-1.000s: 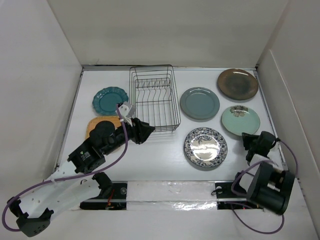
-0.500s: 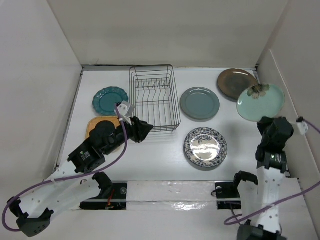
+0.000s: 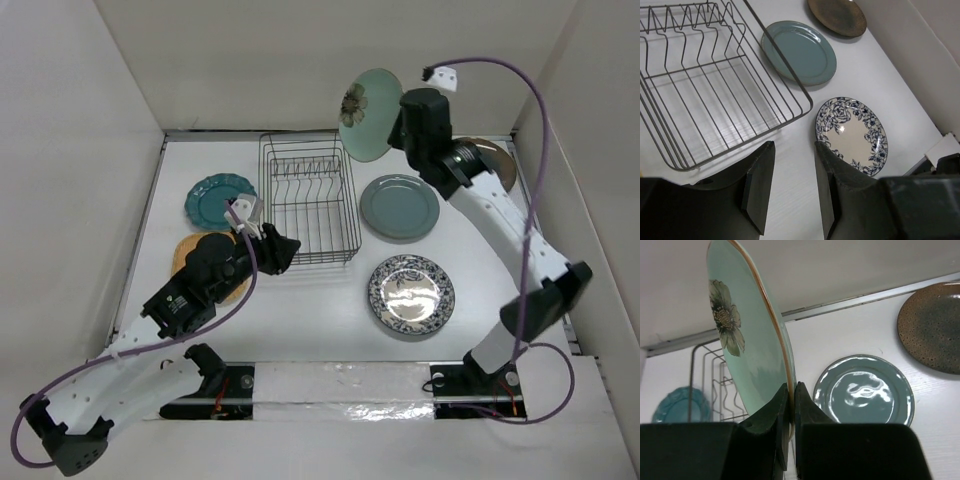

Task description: Load the plates into the dish rack

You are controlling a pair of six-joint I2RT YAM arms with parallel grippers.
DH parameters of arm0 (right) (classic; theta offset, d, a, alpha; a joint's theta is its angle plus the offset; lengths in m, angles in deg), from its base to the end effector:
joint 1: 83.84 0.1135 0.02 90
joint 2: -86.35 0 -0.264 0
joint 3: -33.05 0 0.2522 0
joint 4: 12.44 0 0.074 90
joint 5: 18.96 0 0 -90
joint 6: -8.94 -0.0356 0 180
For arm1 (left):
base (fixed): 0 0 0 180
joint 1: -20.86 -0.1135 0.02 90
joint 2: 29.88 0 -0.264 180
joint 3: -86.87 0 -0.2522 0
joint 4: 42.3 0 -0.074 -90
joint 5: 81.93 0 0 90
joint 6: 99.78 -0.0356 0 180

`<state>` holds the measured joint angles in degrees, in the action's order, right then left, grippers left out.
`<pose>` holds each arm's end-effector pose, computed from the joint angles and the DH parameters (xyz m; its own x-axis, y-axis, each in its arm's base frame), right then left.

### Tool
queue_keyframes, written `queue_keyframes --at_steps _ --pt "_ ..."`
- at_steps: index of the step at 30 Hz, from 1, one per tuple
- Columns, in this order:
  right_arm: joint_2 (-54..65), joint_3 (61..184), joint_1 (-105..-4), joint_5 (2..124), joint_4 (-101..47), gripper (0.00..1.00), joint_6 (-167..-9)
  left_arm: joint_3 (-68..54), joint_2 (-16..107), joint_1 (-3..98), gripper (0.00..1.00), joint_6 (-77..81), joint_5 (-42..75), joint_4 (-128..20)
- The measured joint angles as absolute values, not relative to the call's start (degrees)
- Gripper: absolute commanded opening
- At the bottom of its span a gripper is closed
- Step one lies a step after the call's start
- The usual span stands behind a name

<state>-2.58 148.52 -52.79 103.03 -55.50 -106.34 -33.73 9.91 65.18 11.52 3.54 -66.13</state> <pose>0.3015 0.1595 0.4605 -0.2213 0.2895 -0.9312 0.1019 0.9565 0.2732 0.1192 -0.1125 0.3590 -0.2816 -0.2312 -0.9313 0.5773 0.7344 -0.3569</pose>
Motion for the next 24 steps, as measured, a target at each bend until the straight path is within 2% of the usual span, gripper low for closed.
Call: queue_keyframes --at_steps 7,10,24 --pt "-23.98 173.09 -48.77 113.47 -67.53 0.0 -103.54 -33.73 12.36 63.08 0.34 13.09 3.56 -66.21" --pt "-29.77 179.58 -46.76 116.1 -71.02 0.0 -103.93 -33.7 12.86 62.4 0.34 13.66 3.52 -66.21" --pt "-36.83 182.48 -44.05 122.0 -78.87 0.0 -106.99 -33.57 14.58 62.21 0.34 15.3 -0.18 -67.44"
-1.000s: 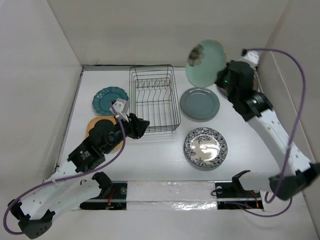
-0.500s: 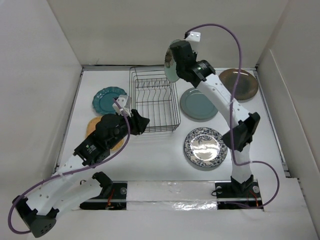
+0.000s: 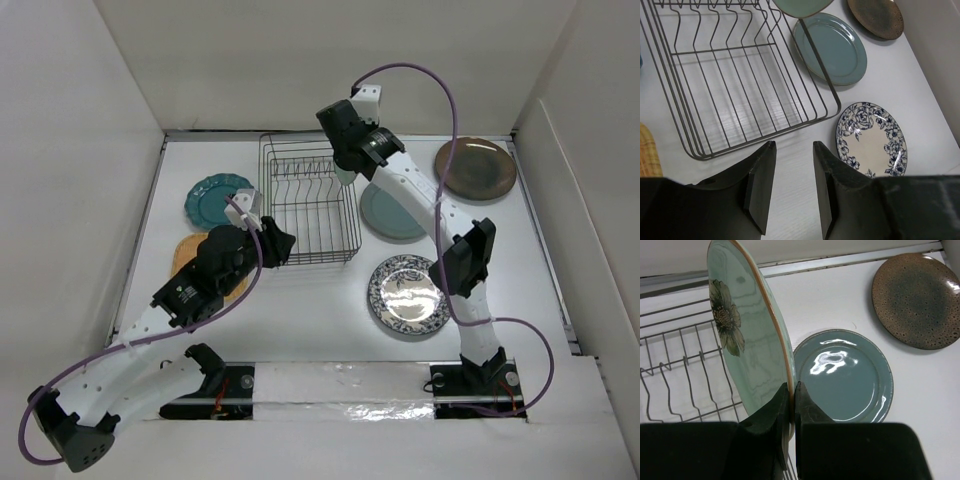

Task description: Load the plates into the dish rack

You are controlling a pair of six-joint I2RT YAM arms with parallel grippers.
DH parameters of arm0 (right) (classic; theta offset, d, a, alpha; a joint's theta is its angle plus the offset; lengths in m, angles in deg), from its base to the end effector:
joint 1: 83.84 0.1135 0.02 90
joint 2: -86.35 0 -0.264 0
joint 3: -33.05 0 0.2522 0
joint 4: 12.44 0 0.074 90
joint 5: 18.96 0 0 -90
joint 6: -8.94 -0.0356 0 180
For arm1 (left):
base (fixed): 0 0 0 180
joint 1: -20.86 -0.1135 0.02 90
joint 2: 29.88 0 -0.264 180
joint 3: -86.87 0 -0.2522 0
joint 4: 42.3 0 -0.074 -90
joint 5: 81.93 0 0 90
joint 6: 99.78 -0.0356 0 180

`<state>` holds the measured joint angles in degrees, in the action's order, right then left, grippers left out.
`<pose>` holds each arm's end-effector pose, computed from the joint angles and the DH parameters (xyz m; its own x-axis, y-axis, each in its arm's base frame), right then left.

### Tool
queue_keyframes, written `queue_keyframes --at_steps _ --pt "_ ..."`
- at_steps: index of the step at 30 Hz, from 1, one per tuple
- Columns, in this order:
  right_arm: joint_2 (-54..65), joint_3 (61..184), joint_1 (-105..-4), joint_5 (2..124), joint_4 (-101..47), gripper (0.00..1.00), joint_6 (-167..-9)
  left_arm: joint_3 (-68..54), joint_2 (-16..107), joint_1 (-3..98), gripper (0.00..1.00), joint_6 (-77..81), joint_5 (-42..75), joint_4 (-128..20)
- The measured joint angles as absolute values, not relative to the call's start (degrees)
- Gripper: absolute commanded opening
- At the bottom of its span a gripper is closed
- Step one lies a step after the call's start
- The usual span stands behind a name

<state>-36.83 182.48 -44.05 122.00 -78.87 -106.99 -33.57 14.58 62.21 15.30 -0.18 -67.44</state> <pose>0.3745 0.2759 0.3838 -0.4227 0.0064 -0.9062 0.2643 0.9574 -0.1166 0.1405 -0.1168 0.3451 -0.3507 -0.2502 -0.9025 0.4406 0.8062 -0.3947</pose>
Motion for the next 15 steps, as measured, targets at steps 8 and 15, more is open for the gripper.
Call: queue_keyframes --at_steps 8,15 --pt "-39.82 185.06 -44.05 123.16 -79.77 0.0 -107.01 -33.48 14.63 62.38 0.47 16.22 -2.1 -68.25" --pt "-44.3 187.66 -43.77 123.35 -79.74 0.0 -106.62 -33.48 14.61 62.95 0.47 16.24 -2.58 -68.62"
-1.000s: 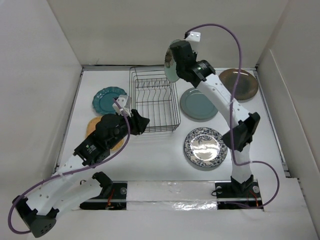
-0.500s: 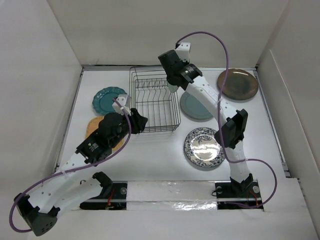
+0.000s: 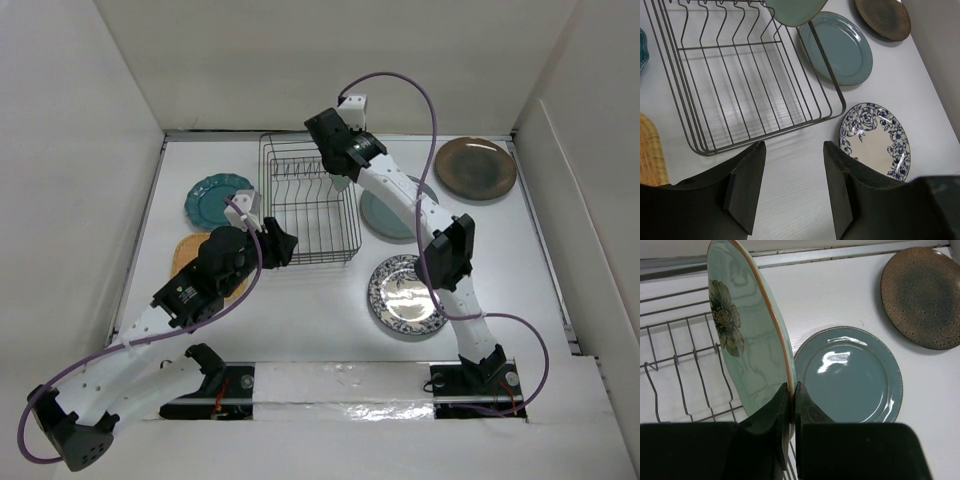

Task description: Load the plates into the dish rack

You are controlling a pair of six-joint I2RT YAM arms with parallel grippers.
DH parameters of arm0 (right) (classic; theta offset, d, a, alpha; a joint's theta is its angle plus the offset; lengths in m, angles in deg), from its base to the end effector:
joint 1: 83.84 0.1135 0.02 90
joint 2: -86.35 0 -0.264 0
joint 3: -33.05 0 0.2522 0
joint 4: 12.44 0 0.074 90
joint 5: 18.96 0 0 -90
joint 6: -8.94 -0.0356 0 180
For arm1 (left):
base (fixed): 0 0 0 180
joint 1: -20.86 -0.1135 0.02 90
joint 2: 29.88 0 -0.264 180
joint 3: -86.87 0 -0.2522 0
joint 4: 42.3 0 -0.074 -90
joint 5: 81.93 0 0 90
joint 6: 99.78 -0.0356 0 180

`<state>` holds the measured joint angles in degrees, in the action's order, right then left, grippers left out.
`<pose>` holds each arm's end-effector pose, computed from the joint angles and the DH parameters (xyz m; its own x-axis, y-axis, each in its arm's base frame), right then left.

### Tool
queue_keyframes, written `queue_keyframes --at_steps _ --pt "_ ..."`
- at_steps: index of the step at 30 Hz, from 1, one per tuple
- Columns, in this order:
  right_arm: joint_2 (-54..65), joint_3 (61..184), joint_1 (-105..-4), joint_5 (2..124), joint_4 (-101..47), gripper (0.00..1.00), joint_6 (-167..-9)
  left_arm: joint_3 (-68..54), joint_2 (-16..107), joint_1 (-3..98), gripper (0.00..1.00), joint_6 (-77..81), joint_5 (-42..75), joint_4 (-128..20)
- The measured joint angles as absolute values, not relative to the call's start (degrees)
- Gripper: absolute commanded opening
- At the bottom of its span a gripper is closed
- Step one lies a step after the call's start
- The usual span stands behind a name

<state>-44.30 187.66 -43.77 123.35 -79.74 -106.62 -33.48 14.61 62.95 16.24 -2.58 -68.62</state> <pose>0.3947 0.2952 0.3505 -0.4536 -0.0369 -0.8904 0.2689 0.9469 -0.1762 0.1395 -0.1171 0.3434 -0.3590 -0.2567 -0.8973 0.4081 0.8215 -0.3982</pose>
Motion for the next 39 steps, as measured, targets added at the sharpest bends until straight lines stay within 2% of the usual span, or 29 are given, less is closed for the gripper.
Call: queue_keyframes --at_steps 15,20,24,32,39 --pt "-46.49 187.36 -39.66 128.8 -76.44 0.0 -102.18 -33.48 14.15 64.28 0.48 16.22 -3.11 -69.23" --pt "-47.69 186.27 -38.3 129.98 -74.63 0.08 -102.1 -33.48 14.08 64.28 0.48 16.31 -3.15 -69.27" --pt "-48.04 183.75 -37.52 129.15 -73.23 0.26 -102.88 -33.48 14.06 64.28 0.48 16.72 -3.35 -69.32" --pt "-45.99 179.95 -38.5 127.48 -67.94 0.42 -105.48 -33.48 13.78 64.28 0.49 17.53 -3.89 -69.62" --pt "-41.51 176.23 -41.87 122.0 -65.03 0.74 -105.24 -33.48 13.78 64.28 0.49 17.73 -4.03 -69.65"
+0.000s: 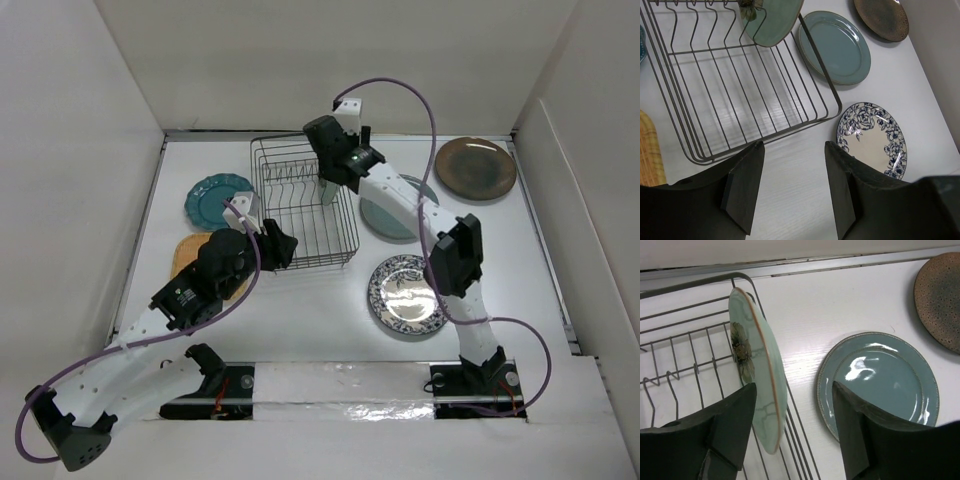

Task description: Load the plates into the dish rack

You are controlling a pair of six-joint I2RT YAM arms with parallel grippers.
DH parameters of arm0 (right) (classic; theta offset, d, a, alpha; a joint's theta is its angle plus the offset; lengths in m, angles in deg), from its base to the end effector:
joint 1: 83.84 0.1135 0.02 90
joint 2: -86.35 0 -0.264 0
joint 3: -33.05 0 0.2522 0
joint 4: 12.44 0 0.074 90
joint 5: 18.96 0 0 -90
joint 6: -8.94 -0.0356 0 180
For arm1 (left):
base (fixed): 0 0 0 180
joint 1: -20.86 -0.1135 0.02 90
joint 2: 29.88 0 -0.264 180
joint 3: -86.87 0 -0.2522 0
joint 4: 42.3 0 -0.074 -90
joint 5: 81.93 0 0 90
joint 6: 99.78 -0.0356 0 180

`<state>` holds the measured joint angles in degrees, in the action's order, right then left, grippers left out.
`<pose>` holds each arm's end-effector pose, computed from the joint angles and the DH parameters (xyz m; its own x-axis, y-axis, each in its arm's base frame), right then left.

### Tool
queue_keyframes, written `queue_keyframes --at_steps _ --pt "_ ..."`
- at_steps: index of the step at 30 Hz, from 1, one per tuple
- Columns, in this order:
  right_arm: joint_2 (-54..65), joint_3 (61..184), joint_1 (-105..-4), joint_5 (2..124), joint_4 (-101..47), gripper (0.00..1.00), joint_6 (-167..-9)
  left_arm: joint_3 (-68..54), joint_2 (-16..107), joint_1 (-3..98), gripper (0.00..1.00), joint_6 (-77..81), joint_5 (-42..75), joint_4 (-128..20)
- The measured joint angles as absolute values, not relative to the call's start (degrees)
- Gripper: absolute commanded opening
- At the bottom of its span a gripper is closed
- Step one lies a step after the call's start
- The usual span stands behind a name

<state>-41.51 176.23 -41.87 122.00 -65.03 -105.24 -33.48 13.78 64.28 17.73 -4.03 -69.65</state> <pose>0.3917 0.3151 0.3302 -0.3950 -0.0083 -0.9186 0.2194 0.9702 -0.1031 0.1345 -0.1170 0.3438 -0.3684 -0.2732 -0.8886 0.3976 0.8177 -0.4162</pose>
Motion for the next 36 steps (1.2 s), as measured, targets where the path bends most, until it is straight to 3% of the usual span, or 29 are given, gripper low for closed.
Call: queue_keyframes --at_steps 4,5,6,8,9,10,14,16,17,18,19,21,27,36 --pt "-31.1 166.38 -42.63 116.12 -60.23 0.82 -105.31 -33.48 13.78 64.28 0.49 17.73 -4.09 -69.65" --pt "-27.58 162.99 -42.83 114.46 -58.54 0.83 -105.48 -33.48 13.8 64.28 0.49 17.71 -4.18 -69.65" --pt "-23.67 158.84 -42.98 112.82 -56.05 0.76 -105.57 -33.48 13.82 64.28 0.49 17.71 -4.2 -69.67" --pt "-14.64 149.04 -44.03 109.54 -50.76 0.4 -106.49 -33.48 13.82 64.28 0.49 17.68 -4.22 -69.67" --pt "-9.92 143.25 -44.95 108.14 -47.26 0.07 -107.12 -33.48 13.82 64.28 0.49 17.64 -4.2 -69.67" --pt "-5.57 137.55 -46.3 106.5 -42.37 0.0 -108.68 -33.48 13.82 64.28 0.48 17.47 -4.13 -69.65" --pt "8.39 115.03 -56.34 101.58 -32.4 0.0 -113.29 -33.48 13.82 64.28 0.41 16.79 -3.94 -69.65" --pt "10.67 106.16 -62.35 98.39 -28.88 0.11 -116.13 -33.48 13.82 64.28 0.38 16.37 -3.83 -69.65" --pt "10.82 102.29 -64.88 97.19 -27.66 0.19 -117.4 -33.48 13.82 64.28 0.38 16.22 -3.74 -69.65" --pt "10.71 99.25 -66.89 96.12 -27.22 0.49 -118.45 -33.48 13.84 64.28 0.38 16.13 -3.65 -69.65" --pt "10.51 96.24 -68.75 94.83 -26.98 0.59 -119.71 -33.48 13.84 64.28 0.38 16.02 -3.52 -69.62" --pt "10.27 91.08 -72.18 91.46 -25.47 0.68 -120.85 -33.48 13.91 64.28 0.38 15.96 -3.37 -69.62" --pt "5.42 85.75 -81.65 79.2 -17.3 0.69 -124.76 -33.48 14.61 64.28 0.39 15.74 -2.67 -69.6" --pt "-7.37 84.22 -83.98 65.85 -4.38 0.61 -132.94 -33.48 14.67 64.28 0.39 15.59 -2.5 -69.6"
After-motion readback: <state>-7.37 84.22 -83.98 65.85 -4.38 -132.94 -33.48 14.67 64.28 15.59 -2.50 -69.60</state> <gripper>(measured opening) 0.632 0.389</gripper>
